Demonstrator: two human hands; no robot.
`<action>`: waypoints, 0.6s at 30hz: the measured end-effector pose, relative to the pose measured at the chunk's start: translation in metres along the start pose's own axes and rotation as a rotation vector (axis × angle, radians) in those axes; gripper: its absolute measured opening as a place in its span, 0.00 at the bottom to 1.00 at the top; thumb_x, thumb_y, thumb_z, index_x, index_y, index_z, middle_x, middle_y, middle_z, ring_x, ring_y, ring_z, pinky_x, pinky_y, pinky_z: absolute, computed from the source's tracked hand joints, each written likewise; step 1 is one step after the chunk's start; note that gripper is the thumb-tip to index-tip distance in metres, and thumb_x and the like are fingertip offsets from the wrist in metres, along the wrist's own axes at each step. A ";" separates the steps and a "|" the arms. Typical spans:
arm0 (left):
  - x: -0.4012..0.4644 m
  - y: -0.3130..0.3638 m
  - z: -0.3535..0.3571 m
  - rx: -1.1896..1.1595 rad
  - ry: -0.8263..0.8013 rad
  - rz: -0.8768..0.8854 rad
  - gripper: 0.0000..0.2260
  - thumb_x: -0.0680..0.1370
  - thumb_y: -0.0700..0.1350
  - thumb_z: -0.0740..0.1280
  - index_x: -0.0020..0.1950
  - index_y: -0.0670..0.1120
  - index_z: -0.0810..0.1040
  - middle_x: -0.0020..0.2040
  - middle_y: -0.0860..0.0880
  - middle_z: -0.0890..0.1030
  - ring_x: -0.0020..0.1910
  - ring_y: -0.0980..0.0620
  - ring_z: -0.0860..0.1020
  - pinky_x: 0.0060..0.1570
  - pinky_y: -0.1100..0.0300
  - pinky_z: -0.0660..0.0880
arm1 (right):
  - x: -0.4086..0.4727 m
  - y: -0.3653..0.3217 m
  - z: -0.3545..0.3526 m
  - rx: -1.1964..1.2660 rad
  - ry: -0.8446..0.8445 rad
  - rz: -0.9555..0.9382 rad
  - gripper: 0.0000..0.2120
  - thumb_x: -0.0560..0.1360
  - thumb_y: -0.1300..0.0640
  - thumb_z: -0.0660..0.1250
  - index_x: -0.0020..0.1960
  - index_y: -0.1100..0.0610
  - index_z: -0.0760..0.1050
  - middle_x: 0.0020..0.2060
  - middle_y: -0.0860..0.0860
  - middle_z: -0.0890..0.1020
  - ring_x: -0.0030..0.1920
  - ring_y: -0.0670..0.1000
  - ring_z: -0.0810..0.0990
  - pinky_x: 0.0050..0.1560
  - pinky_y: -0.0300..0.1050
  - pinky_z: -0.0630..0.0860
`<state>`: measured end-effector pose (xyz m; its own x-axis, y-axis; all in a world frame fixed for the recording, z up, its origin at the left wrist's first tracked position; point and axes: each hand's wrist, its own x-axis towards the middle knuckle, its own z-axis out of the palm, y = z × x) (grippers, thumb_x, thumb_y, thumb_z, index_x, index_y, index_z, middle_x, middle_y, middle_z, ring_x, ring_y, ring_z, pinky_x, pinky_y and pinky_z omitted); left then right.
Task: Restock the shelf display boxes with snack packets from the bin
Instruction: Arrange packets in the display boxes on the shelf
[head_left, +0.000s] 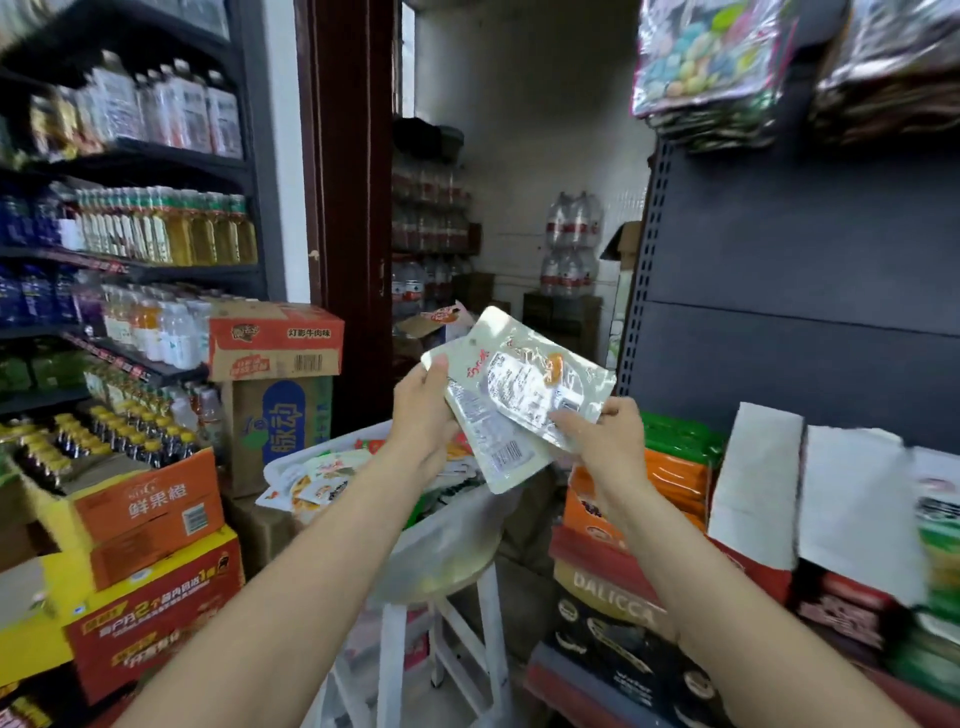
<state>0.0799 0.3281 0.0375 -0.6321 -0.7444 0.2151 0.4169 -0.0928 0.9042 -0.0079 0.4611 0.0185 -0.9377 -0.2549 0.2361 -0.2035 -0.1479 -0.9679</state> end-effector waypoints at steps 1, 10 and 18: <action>-0.008 0.002 0.009 0.024 -0.026 0.017 0.11 0.81 0.44 0.60 0.60 0.41 0.77 0.51 0.43 0.82 0.48 0.46 0.80 0.44 0.54 0.76 | -0.004 -0.002 -0.009 -0.050 0.020 -0.029 0.15 0.70 0.62 0.73 0.48 0.56 0.66 0.47 0.54 0.78 0.46 0.54 0.80 0.45 0.55 0.80; -0.054 -0.006 0.089 0.148 -0.090 0.097 0.11 0.78 0.34 0.59 0.56 0.43 0.77 0.52 0.44 0.81 0.51 0.44 0.80 0.50 0.47 0.77 | -0.033 -0.022 -0.088 -0.703 -0.041 -0.450 0.43 0.68 0.45 0.73 0.74 0.51 0.52 0.69 0.52 0.59 0.70 0.53 0.57 0.69 0.49 0.60; -0.106 -0.009 0.163 -0.009 -0.511 -0.026 0.10 0.81 0.40 0.60 0.60 0.44 0.74 0.57 0.42 0.80 0.54 0.45 0.80 0.56 0.49 0.77 | -0.050 -0.033 -0.161 -0.921 -0.118 -0.545 0.27 0.77 0.63 0.57 0.74 0.50 0.57 0.48 0.56 0.79 0.45 0.57 0.77 0.41 0.48 0.72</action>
<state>0.0369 0.5157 0.0661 -0.8799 -0.3238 0.3479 0.4015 -0.1146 0.9087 0.0003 0.6324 0.0252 -0.6339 -0.4699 0.6144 -0.7655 0.4944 -0.4117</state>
